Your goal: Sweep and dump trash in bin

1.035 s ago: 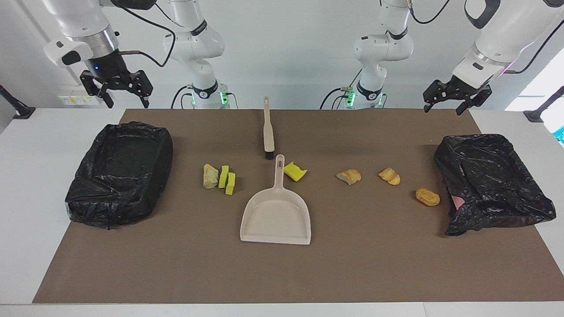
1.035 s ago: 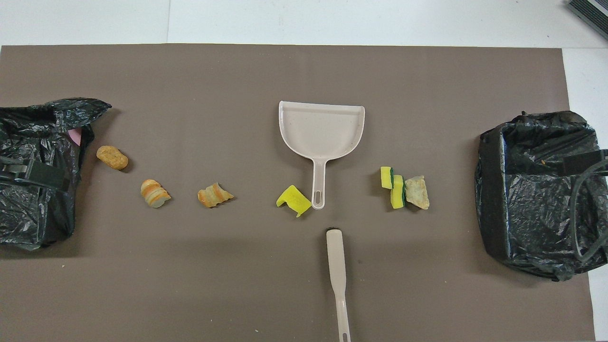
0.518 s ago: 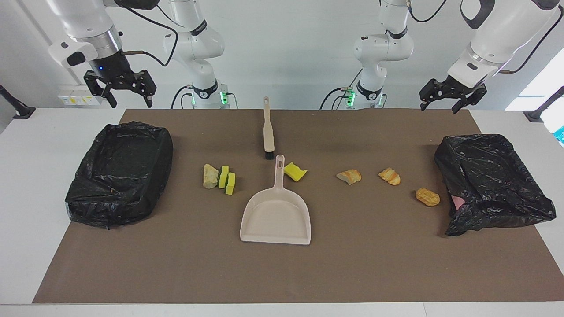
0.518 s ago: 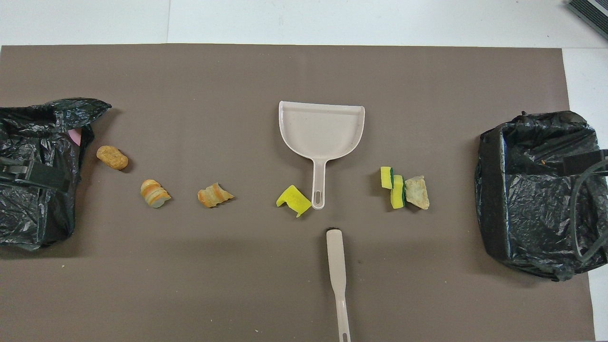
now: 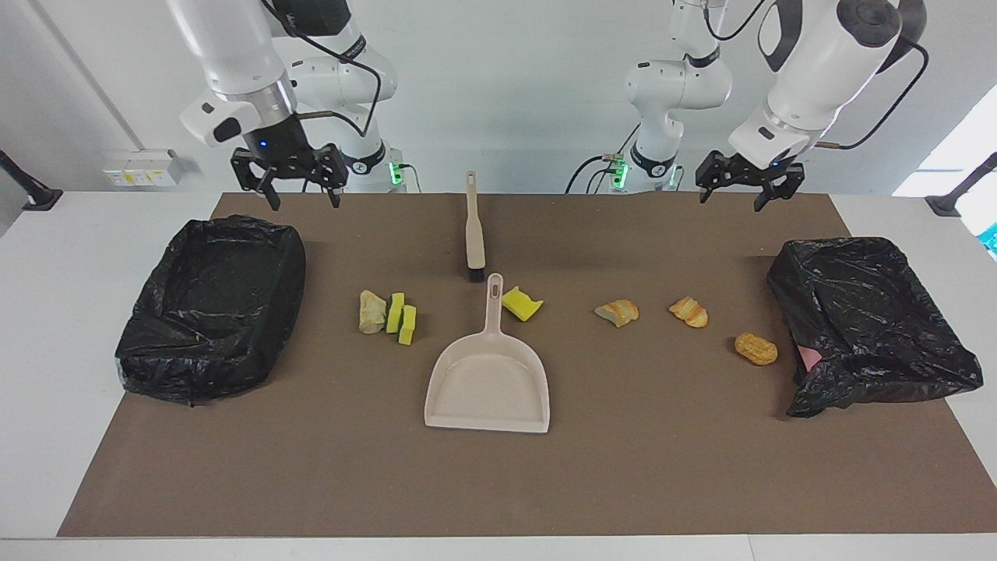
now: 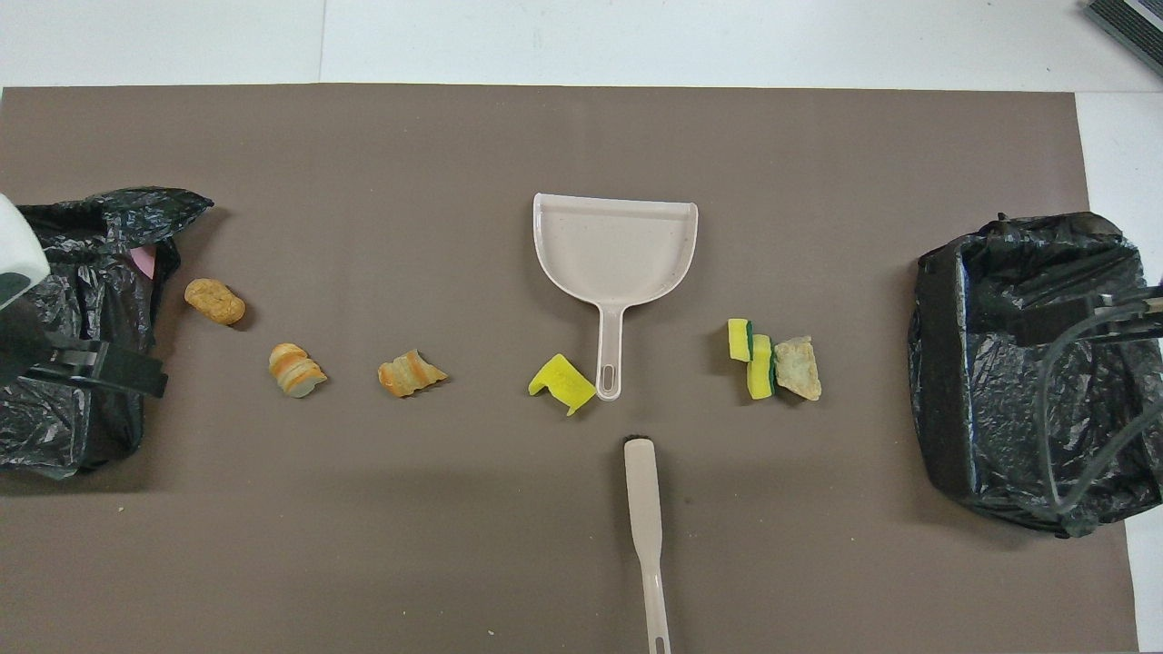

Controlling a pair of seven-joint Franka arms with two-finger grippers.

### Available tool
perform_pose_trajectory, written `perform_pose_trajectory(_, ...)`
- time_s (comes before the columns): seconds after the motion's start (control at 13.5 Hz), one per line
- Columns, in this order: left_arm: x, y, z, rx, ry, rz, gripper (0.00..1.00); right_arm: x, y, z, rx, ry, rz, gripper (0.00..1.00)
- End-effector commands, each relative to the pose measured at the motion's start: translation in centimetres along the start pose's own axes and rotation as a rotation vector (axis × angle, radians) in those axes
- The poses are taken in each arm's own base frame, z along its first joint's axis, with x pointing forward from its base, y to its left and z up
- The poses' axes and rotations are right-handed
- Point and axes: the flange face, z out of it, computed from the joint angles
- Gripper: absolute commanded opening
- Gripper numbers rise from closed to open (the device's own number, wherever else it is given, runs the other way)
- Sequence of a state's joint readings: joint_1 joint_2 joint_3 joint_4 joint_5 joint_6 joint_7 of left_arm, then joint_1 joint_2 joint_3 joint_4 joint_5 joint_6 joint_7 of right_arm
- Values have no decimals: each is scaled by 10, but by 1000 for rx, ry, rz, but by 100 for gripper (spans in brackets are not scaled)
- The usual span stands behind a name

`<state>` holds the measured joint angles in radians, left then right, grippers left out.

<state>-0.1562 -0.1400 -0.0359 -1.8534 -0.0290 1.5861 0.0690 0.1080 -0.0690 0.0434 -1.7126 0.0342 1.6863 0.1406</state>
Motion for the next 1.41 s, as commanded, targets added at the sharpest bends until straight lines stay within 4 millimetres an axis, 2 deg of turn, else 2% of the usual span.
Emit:
perform_pose_trajectory(0.0,-10,22,29,6,23,2,100,12,-21,34,23,-13,12,100)
perform_pose_trajectory(0.15,-12,33,51,8,12,9,100,25,-35,61,27,-23,-8,100)
perform_pose_trajectory(0.37,-16,46,88,-10,28,27,100,37,-81,111,61,-62,10,100)
perform_pose_trajectory(0.52,-17,77,117,-9,46,45,100,39,-123,139,66,-51,84,100)
perform_pose_trajectory(0.67,-22,109,138,-6,63,5,100,37,-161,163,73,-43,109,100)
perform_pose_trajectory(0.81,-31,143,160,-4,83,10,100,36,-194,191,80,-33,130,100)
perform_pose_trajectory(0.89,-39,166,174,-6,98,-4,100,36,-206,204,87,-23,143,100)
perform_pose_trajectory(1.04,-57,200,203,-20,141,-20,100,33,-221,238,74,-48,137,100)
perform_pose_trajectory(1.11,-65,218,208,-29,159,-30,100,33,-222,250,67,-60,134,100)
perform_pose_trajectory(1.33,-89,276,223,-69,200,-76,100,31,-222,260,58,-76,133,100)
